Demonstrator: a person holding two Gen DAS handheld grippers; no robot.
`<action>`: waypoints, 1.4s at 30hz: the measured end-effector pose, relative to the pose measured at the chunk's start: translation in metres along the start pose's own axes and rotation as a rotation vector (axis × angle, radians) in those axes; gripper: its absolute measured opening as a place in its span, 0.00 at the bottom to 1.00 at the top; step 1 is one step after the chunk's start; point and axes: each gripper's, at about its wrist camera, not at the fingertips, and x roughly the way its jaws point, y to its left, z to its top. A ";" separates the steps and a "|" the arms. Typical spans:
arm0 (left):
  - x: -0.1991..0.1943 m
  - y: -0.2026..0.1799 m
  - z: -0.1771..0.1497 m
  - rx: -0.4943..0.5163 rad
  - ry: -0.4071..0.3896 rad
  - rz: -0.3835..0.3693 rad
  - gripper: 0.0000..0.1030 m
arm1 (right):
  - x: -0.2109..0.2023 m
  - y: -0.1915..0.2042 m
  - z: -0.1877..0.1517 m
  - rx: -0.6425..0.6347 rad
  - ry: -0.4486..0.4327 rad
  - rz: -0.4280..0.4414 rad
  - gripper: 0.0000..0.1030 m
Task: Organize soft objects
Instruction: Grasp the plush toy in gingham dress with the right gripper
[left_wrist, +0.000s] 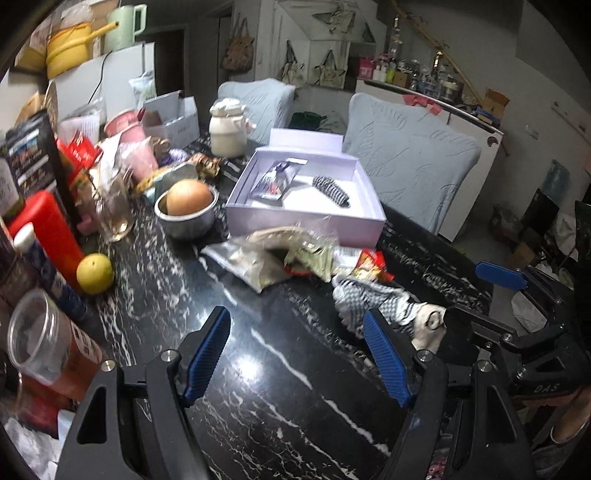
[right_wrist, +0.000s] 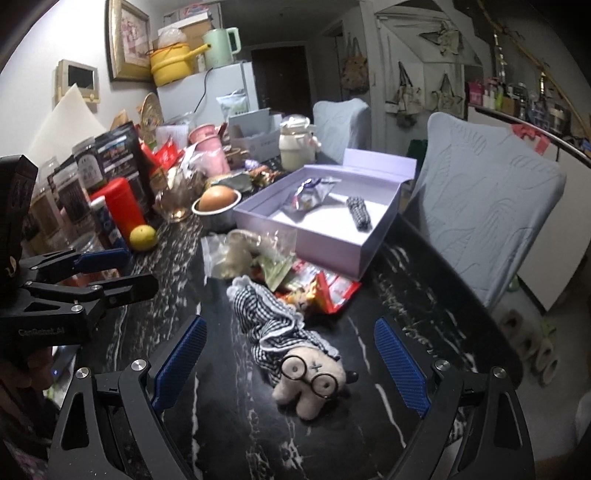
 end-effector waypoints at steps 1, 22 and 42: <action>0.003 0.003 -0.003 -0.013 0.006 0.004 0.72 | 0.003 0.001 -0.001 -0.010 0.000 0.007 0.91; 0.041 0.019 -0.016 -0.104 0.071 0.052 0.72 | 0.089 0.015 -0.025 -0.229 0.213 0.015 0.45; 0.097 -0.053 0.015 0.063 0.089 -0.083 0.72 | 0.030 -0.088 -0.032 0.141 0.152 0.049 0.38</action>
